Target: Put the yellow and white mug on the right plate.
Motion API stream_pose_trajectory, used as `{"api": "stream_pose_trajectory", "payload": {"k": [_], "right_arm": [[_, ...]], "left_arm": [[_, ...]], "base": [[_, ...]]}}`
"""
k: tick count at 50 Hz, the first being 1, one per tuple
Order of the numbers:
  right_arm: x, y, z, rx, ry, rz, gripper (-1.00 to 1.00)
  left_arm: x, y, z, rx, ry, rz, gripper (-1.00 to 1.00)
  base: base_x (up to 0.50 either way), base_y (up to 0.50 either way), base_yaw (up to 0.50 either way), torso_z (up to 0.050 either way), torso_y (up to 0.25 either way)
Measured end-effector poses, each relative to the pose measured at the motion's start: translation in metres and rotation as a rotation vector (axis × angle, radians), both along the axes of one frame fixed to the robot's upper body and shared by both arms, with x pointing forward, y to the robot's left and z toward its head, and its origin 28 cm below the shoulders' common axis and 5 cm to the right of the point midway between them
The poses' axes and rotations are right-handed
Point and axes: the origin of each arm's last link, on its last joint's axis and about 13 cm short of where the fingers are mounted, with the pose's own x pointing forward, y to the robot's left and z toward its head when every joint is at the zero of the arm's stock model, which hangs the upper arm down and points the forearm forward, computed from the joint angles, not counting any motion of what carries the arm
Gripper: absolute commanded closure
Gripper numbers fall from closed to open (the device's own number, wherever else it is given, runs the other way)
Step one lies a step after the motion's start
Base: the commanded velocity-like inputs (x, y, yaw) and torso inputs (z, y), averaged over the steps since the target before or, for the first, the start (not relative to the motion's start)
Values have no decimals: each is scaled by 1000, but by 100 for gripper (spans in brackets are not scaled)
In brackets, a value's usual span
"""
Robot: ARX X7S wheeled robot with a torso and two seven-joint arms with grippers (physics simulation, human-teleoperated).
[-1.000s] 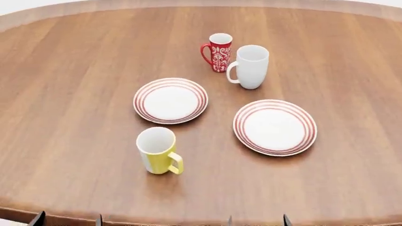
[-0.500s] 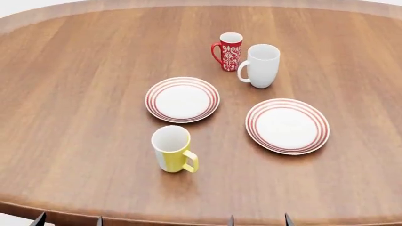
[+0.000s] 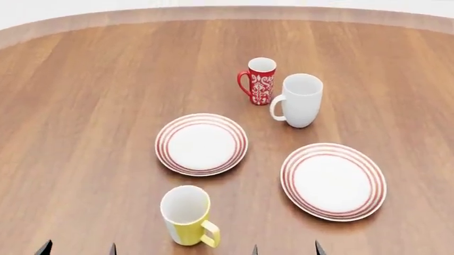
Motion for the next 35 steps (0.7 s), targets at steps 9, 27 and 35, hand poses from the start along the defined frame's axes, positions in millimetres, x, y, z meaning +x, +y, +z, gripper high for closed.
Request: {"api": "stream_pose_trajectory", "payload": {"k": [9,27,35], "right_arm": [[0,0,0,4,-2,5,-100],[1,0,1,10,-15,-13,-100],[2,0,1,10,-11,-18,-100]], "left_arm": [[0,0,0,0,0,0,-100],[1,0,1,1,-3,1,-100],[0,0,1,-1,-2,0,-100]], "base": [[500,0,0,0,0],[331,0,0,0,0],[0,0,0,0,0]]}}
